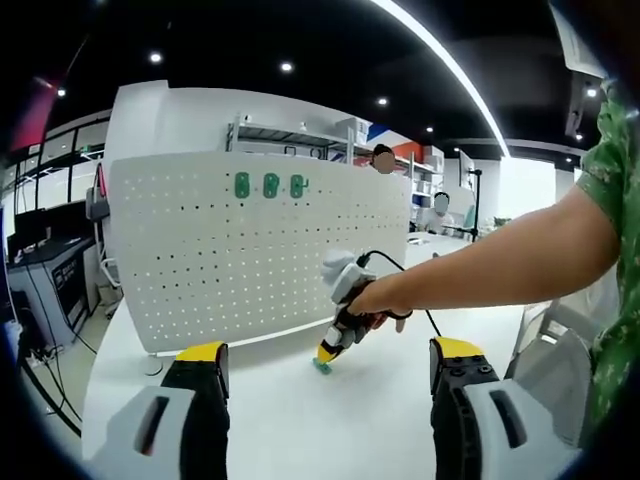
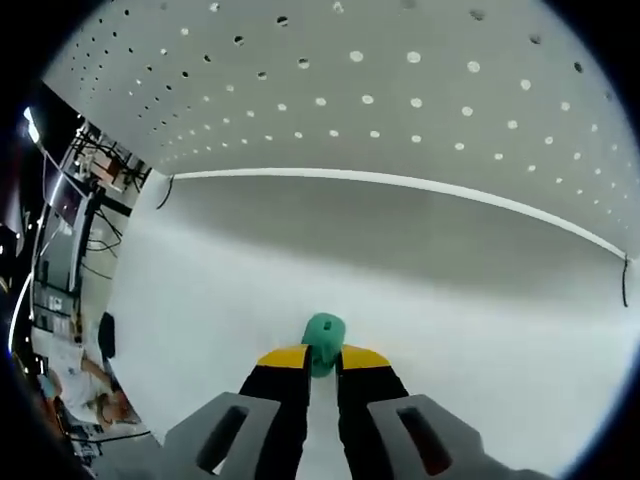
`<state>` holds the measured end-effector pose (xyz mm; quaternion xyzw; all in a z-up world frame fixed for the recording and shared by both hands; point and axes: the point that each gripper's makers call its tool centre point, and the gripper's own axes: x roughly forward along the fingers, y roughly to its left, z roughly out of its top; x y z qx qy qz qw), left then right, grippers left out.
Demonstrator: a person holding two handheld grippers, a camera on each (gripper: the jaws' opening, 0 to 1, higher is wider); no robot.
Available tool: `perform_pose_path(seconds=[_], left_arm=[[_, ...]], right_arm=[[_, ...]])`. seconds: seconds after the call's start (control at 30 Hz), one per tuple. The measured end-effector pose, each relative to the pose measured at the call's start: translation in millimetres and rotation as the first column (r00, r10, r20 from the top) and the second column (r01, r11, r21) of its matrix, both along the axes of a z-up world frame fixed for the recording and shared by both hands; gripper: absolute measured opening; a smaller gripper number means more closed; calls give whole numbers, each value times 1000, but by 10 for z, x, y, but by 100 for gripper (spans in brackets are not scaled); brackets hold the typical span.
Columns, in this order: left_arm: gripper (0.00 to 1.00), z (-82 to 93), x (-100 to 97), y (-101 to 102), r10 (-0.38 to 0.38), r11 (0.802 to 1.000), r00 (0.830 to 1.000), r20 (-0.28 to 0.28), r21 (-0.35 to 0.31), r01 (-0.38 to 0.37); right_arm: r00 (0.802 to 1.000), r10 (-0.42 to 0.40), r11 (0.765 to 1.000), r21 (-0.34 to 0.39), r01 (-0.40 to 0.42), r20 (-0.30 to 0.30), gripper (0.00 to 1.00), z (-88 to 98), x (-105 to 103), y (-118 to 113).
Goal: Insert the hook assembly into the mounting plate slot until the hook locks in place.
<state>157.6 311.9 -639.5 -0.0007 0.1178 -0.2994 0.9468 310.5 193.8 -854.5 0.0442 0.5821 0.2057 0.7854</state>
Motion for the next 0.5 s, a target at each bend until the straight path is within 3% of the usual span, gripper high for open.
perform_pose_path(seconds=[0.5], left_arm=[[85,-12,10,18,3,1000,1000,-5,2,-3]], right_arm=[[999,35,999,-7,-35,10,3,-22,15,62]])
